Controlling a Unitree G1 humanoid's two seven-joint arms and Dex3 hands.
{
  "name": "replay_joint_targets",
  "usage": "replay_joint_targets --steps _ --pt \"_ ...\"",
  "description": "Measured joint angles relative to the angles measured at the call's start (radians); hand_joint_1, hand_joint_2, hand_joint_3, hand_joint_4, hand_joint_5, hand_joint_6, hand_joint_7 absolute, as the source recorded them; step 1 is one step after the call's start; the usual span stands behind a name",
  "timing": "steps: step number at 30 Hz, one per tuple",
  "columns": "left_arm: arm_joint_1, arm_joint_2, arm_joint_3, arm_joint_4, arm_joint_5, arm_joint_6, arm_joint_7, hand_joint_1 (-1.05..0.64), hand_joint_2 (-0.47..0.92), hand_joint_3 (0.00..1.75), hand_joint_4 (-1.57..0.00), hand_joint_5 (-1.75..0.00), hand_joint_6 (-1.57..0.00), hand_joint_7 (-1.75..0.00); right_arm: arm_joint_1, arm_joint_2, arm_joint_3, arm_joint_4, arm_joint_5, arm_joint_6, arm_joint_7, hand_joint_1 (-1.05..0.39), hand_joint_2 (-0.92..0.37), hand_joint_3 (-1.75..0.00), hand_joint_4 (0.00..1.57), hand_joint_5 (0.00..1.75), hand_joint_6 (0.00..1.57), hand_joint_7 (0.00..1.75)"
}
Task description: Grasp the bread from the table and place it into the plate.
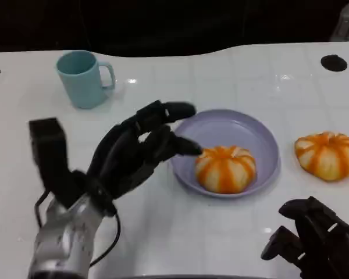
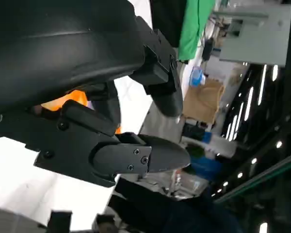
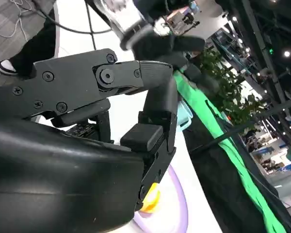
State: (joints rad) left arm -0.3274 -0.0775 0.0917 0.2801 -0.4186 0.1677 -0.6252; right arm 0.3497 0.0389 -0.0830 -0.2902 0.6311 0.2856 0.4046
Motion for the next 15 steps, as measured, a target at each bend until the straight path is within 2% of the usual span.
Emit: replay_joint_targets --steps 2,6,10,15 --pt "0.068 -0.002 0.007 -0.135 -0.057 0.119 0.064 -0.62 0.92 0.40 -0.61 -1.74 -0.49 -1.50 -0.002 -0.001 0.000 0.000 0.000 0.000 0.000 -0.54 -0.92 -0.24 0.61 1.53 0.66 1.01" --pt "0.179 -0.005 0.034 -0.341 -0.168 0.306 0.183 -0.58 0.92 0.42 -0.65 -1.75 -0.50 -1.57 -0.004 -0.003 0.001 0.000 -0.001 -0.001 0.002 -0.54 -0.92 -0.25 0.61 1.53 0.66 1.02" --pt "0.249 -0.002 0.058 -0.429 -0.229 0.365 0.217 -0.56 0.92 0.41 -0.71 -1.75 -0.46 -1.71 -0.004 -0.003 0.002 0.000 0.000 -0.001 0.002 -0.55 -0.92 -0.24 0.61 1.53 0.66 1.01" --pt "0.280 0.005 0.064 -0.449 -0.264 0.377 0.226 -0.56 0.92 0.41 -0.72 -1.75 -0.45 -1.72 -0.004 -0.003 0.002 0.000 0.000 -0.001 0.003 -0.55 -0.92 -0.23 0.61 1.53 0.66 1.01"
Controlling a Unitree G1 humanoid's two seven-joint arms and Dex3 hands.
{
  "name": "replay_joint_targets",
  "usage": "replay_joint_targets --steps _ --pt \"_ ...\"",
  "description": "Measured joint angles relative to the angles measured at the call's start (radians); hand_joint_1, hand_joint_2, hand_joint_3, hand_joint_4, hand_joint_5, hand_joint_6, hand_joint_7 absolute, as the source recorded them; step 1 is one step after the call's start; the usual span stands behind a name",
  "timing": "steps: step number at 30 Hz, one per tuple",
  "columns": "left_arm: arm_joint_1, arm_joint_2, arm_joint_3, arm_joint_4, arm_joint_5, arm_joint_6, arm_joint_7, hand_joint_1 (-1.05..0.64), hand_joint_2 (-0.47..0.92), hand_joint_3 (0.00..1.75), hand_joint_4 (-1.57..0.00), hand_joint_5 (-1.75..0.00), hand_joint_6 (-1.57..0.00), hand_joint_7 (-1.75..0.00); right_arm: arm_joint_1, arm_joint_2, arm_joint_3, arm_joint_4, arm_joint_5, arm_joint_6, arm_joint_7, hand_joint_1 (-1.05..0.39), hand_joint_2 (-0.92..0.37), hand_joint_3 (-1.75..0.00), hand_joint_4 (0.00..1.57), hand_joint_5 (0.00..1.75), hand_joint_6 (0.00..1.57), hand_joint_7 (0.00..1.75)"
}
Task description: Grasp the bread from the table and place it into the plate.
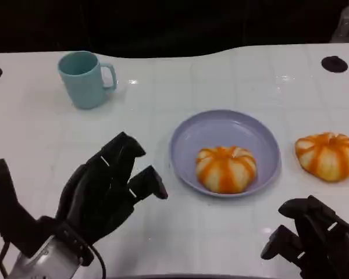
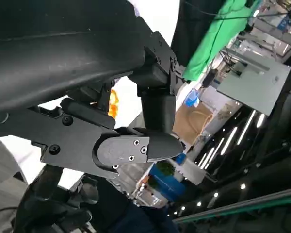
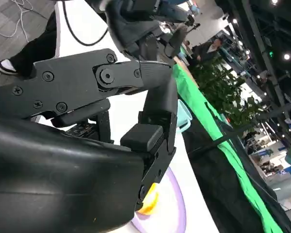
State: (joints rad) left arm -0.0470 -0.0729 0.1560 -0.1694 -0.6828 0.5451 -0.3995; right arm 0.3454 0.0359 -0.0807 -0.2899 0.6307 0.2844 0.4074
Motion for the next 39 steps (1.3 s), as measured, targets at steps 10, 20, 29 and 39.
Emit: replay_joint_targets --steps 10,20,29,39 --pt "0.188 0.017 0.016 -0.055 -0.042 0.075 0.056 -0.56 0.92 0.44 -0.63 -1.75 -0.42 -1.65 0.001 -0.004 -0.005 0.000 0.003 0.000 0.002 -0.54 -0.92 -0.25 0.60 1.53 0.66 1.00" --pt "0.201 0.016 0.006 -0.052 -0.026 0.056 0.109 -0.57 0.92 0.45 -0.60 -1.75 -0.45 -1.57 0.006 -0.010 -0.009 -0.002 0.007 0.003 0.002 -0.55 -0.92 -0.24 0.59 1.52 0.68 0.97" --pt "0.197 0.013 -0.006 -0.013 -0.019 0.001 0.107 -0.56 0.92 0.44 -0.64 -1.75 -0.45 -1.63 0.003 -0.018 -0.010 -0.002 0.006 0.003 0.002 -0.55 -0.92 -0.24 0.60 1.53 0.68 0.98" --pt "0.190 0.007 -0.025 0.023 -0.002 -0.036 0.097 -0.56 0.92 0.38 -0.70 -1.75 -0.50 -1.58 -0.015 -0.026 -0.021 0.025 0.006 0.001 0.017 -0.55 -0.92 -0.23 0.60 1.52 0.66 1.01"
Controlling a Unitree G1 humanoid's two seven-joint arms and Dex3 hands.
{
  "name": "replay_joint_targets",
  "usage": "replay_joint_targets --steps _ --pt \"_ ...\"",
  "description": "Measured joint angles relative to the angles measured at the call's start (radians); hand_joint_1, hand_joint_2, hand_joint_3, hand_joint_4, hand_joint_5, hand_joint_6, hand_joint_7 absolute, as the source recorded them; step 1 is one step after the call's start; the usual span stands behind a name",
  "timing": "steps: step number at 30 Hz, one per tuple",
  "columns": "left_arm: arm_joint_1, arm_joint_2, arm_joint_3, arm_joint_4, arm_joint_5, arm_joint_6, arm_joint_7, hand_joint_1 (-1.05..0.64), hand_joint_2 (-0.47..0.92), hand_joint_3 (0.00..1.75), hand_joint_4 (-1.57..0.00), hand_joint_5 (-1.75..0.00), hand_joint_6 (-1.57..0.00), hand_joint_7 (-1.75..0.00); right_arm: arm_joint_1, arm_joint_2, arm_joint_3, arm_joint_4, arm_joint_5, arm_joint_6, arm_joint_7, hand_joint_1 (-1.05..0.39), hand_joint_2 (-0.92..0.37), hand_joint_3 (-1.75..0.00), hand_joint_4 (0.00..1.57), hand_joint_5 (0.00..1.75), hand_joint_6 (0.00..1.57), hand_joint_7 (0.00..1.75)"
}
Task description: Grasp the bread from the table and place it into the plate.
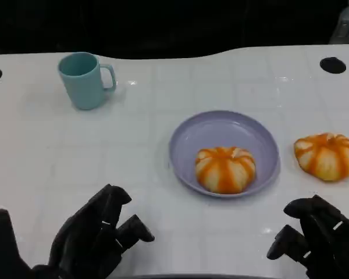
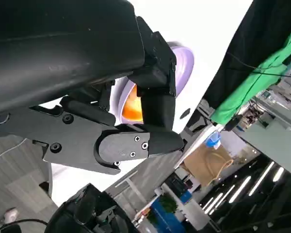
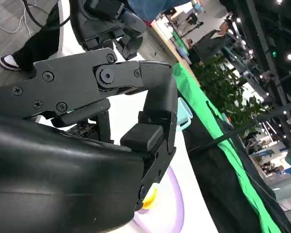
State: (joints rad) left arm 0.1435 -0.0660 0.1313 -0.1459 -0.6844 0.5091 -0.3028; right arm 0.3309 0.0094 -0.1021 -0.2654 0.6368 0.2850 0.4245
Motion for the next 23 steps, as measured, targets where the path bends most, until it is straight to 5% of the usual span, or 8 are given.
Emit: replay_joint_targets --steps 23 --pt "0.006 -0.001 -0.001 -0.006 0.010 -0.017 0.026 -0.57 0.92 0.39 -0.69 -1.75 -0.47 -1.69 -0.005 0.001 0.000 0.016 -0.019 -0.020 0.004 -0.54 -0.92 -0.23 0.61 1.53 0.65 1.07"
